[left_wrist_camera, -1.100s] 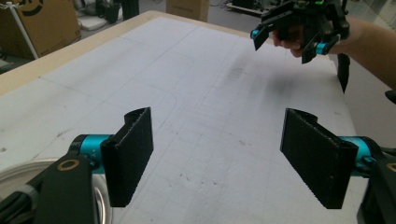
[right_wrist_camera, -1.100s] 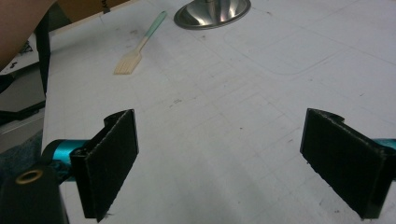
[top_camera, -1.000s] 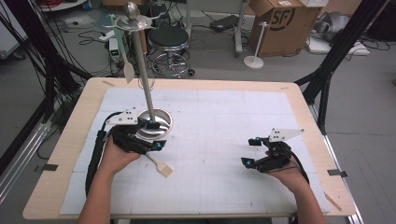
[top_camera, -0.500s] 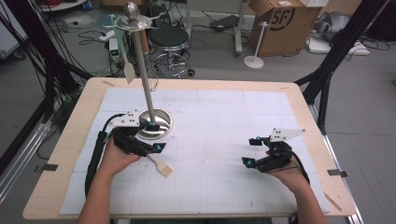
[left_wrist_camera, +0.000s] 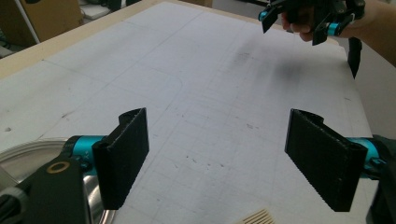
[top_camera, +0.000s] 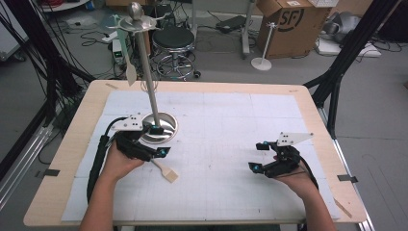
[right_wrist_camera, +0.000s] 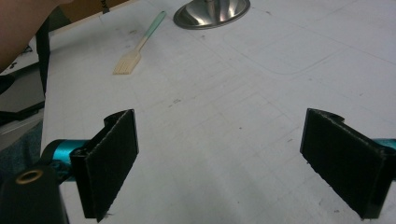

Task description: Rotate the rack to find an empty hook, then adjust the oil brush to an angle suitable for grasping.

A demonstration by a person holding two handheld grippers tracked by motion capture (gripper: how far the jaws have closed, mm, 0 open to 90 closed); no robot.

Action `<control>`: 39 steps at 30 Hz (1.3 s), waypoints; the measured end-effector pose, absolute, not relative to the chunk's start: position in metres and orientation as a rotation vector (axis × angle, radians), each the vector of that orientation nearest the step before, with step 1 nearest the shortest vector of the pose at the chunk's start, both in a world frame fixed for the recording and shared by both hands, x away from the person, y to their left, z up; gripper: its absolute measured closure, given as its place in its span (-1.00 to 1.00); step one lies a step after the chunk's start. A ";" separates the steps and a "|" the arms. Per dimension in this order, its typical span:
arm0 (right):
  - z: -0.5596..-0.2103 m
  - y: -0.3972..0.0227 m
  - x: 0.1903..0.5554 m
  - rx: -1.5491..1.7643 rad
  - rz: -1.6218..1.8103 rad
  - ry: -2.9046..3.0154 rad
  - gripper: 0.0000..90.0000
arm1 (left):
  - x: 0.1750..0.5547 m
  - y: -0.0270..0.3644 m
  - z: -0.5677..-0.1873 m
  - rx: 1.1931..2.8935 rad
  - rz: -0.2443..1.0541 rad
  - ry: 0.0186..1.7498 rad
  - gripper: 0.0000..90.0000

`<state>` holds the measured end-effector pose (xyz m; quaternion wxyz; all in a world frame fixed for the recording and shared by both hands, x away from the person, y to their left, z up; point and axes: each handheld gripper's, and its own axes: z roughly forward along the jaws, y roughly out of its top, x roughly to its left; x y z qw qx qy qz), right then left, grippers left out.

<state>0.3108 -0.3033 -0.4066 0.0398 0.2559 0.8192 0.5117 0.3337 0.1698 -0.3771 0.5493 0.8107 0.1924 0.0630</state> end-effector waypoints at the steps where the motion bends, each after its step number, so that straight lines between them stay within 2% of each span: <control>1: -0.406 -0.304 0.311 0.782 1.564 2.510 -0.75 | 0.334 0.169 -0.377 1.926 0.149 0.449 -0.50; 14: -0.407 -0.303 0.312 0.784 1.565 2.518 -0.75 | 0.334 0.173 -0.378 1.931 0.155 0.469 -0.50; 29: -0.405 -0.306 0.309 0.782 1.580 2.506 -0.75 | 0.331 0.165 -0.383 2.017 0.150 0.464 -0.48; 39: -0.405 -0.307 0.308 0.780 1.580 2.500 -0.75 | 0.326 0.182 -0.408 2.123 0.136 0.527 -0.44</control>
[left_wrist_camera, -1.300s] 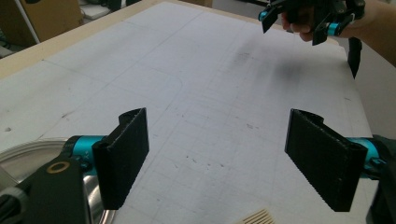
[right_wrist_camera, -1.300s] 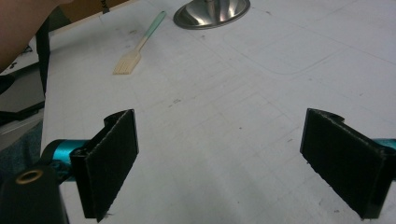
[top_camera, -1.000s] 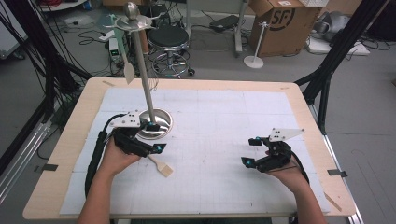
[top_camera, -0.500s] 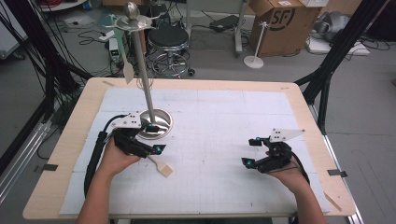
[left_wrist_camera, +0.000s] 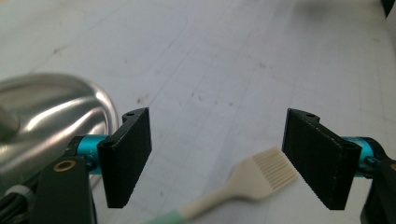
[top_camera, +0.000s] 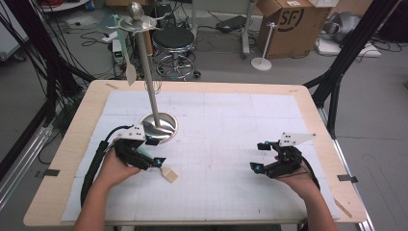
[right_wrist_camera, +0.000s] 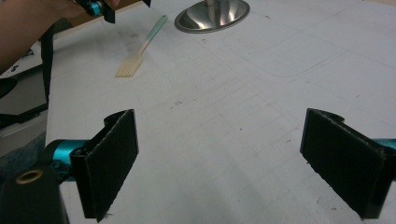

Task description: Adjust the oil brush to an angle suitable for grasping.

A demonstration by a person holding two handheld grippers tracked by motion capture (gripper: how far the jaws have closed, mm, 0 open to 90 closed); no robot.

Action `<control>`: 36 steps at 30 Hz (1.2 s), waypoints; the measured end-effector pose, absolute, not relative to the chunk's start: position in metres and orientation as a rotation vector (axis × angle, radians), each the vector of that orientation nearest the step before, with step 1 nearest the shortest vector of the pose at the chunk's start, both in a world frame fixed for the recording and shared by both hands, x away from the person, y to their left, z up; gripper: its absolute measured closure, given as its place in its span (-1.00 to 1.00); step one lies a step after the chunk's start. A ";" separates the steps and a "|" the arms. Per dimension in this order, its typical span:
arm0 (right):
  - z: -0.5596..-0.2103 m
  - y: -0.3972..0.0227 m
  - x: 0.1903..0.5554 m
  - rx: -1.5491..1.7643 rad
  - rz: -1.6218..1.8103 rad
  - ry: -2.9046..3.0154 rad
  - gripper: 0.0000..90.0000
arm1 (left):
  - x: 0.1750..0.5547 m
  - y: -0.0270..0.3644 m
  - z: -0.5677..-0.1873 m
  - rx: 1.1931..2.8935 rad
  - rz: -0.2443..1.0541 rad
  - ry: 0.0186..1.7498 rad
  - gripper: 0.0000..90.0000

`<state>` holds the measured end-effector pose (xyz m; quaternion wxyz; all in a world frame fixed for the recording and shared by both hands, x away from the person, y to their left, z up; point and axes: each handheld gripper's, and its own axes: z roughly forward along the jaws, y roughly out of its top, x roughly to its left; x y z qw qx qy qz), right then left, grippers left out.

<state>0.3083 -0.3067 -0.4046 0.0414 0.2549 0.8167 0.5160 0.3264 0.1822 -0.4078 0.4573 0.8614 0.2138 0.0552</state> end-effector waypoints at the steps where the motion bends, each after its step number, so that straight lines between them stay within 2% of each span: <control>1: -0.405 -0.306 0.308 0.789 1.577 2.500 -0.75 | 0.326 0.184 -0.411 2.137 0.137 0.534 -0.40; 10: -0.407 -0.302 0.309 0.769 1.557 2.518 -0.75 | 0.327 0.175 -0.438 2.351 0.132 0.482 -0.06; 15: -0.407 -0.301 0.308 0.779 1.558 2.525 -0.75 | 0.324 0.172 -0.441 2.335 0.164 0.464 0.02; 21: -0.407 -0.300 0.309 0.771 1.557 2.529 -0.75 | 0.321 0.166 -0.440 2.325 0.142 0.387 0.42; 25: -0.406 -0.301 0.309 0.765 1.561 2.520 -0.75 | 0.319 0.160 -0.439 2.316 0.131 0.352 0.58; 36: -0.404 -0.300 0.308 0.768 1.569 2.518 -0.75 | 0.317 0.117 -0.442 2.289 0.039 0.300 0.75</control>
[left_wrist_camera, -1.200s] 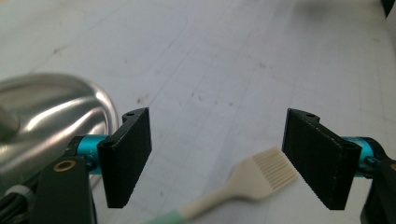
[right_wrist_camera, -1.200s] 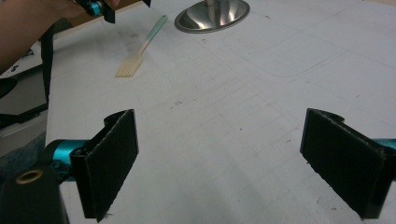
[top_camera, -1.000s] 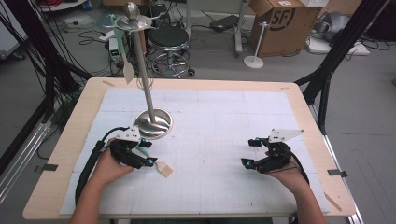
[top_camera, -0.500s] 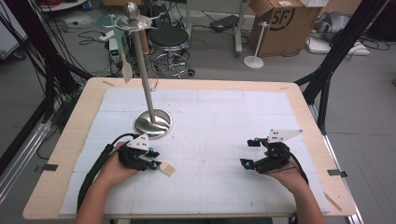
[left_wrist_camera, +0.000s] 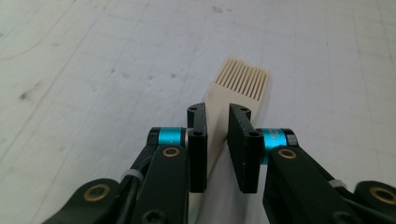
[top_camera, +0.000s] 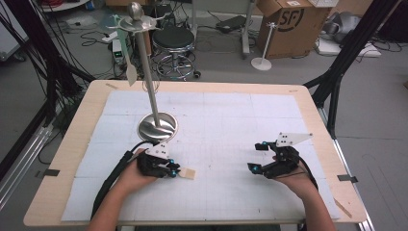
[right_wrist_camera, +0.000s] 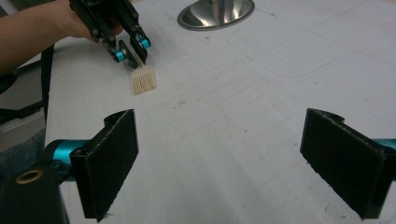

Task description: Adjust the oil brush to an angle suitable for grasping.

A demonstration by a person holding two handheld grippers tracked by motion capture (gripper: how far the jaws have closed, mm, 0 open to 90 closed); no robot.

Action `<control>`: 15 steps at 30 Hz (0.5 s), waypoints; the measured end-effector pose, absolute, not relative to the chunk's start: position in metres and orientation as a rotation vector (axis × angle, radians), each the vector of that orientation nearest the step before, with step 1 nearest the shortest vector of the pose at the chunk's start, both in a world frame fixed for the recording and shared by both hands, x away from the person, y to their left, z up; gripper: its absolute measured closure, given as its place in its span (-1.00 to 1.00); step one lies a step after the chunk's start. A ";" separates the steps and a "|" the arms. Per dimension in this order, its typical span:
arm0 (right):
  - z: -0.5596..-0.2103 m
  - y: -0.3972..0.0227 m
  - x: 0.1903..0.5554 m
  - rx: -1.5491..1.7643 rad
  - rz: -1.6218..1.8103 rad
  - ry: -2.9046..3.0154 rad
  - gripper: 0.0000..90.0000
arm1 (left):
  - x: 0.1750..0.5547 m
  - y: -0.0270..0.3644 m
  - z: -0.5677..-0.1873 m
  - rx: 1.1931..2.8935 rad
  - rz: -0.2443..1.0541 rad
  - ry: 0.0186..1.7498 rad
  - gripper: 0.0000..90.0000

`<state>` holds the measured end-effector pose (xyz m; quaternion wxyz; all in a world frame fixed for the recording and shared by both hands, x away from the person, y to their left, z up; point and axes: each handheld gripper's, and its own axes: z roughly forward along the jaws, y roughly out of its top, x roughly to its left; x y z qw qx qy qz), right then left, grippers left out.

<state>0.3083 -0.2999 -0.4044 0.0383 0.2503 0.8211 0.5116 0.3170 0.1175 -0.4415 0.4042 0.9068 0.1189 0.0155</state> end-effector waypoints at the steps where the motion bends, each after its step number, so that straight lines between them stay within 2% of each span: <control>1: -0.404 -0.300 0.308 0.764 1.571 2.517 -0.75 | 0.317 0.112 -0.441 2.290 0.034 0.293 0.75; 9: -0.403 -0.301 0.308 0.761 1.576 2.515 -0.75 | 0.318 0.073 -0.438 2.322 0.016 0.254 0.75; 15: -0.403 -0.302 0.308 0.760 1.582 2.507 -0.75 | 0.323 0.077 -0.429 2.204 -0.007 0.279 0.50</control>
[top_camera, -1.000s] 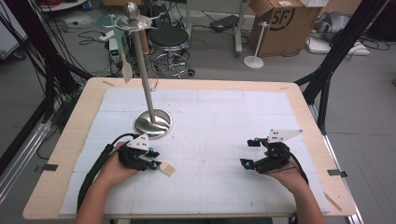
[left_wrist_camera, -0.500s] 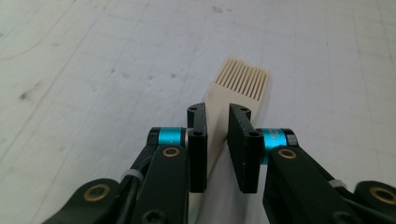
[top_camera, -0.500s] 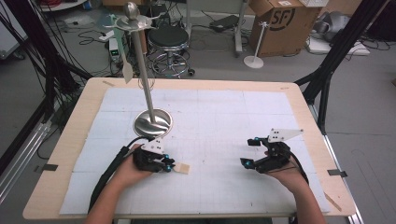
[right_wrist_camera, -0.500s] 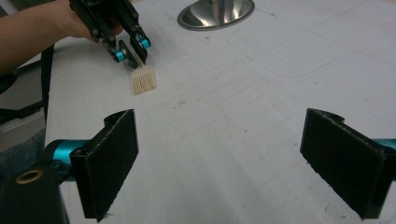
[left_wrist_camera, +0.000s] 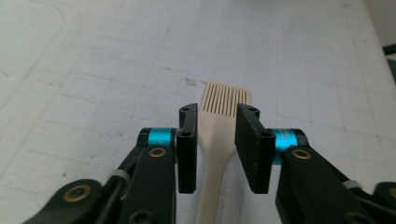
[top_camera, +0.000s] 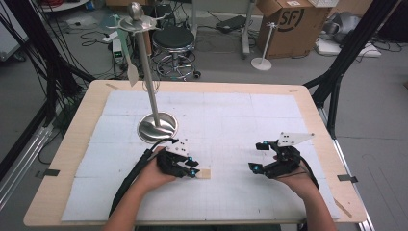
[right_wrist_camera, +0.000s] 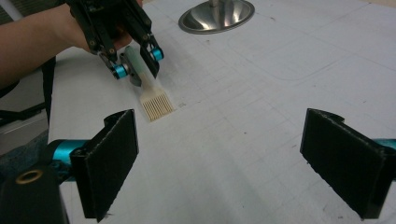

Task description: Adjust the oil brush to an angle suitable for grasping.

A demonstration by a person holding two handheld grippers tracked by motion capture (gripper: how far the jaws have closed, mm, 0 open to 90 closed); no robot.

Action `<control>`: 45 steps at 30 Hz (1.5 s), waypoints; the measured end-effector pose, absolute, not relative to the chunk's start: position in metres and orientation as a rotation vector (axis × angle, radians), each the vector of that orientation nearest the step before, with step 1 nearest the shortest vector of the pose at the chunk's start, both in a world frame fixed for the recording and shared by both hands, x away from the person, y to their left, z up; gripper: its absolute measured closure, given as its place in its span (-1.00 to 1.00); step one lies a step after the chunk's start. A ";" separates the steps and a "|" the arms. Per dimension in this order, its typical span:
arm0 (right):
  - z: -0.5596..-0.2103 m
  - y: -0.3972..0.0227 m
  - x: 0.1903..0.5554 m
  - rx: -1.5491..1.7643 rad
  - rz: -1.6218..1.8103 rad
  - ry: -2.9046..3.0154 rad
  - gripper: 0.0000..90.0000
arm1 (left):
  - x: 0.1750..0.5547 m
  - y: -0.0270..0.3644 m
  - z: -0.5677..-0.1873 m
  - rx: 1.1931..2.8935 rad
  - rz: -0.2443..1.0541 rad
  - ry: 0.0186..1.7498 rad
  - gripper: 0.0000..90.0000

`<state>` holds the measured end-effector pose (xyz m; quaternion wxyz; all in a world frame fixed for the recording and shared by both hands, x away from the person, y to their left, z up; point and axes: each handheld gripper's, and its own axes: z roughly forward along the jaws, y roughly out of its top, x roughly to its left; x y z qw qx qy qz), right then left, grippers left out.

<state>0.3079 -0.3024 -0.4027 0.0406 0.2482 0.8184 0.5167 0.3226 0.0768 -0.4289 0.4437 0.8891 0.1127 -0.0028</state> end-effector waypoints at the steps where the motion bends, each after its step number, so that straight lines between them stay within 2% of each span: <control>1: -0.403 -0.303 0.308 0.761 1.583 2.506 -0.75 | 0.323 0.081 -0.426 2.181 -0.013 0.290 0.45; 6: -0.404 -0.302 0.308 0.750 1.576 2.516 -0.75 | 0.325 0.101 -0.412 2.017 -0.018 0.325 0.24; 10: -0.404 -0.300 0.308 0.746 1.568 2.519 -0.75 | 0.325 0.115 -0.403 1.923 -0.014 0.319 0.14; 29: -0.409 -0.287 0.310 0.736 1.522 2.558 -0.72 | 0.319 0.150 -0.400 1.916 0.070 0.385 -0.17; 38: -0.417 -0.253 0.318 0.640 1.494 2.621 -0.64 | 0.320 0.159 -0.397 1.910 0.106 0.399 -0.25; 45: -0.428 -0.203 0.323 0.552 1.413 2.728 -0.56 | 0.320 0.160 -0.396 1.890 0.111 0.402 -0.25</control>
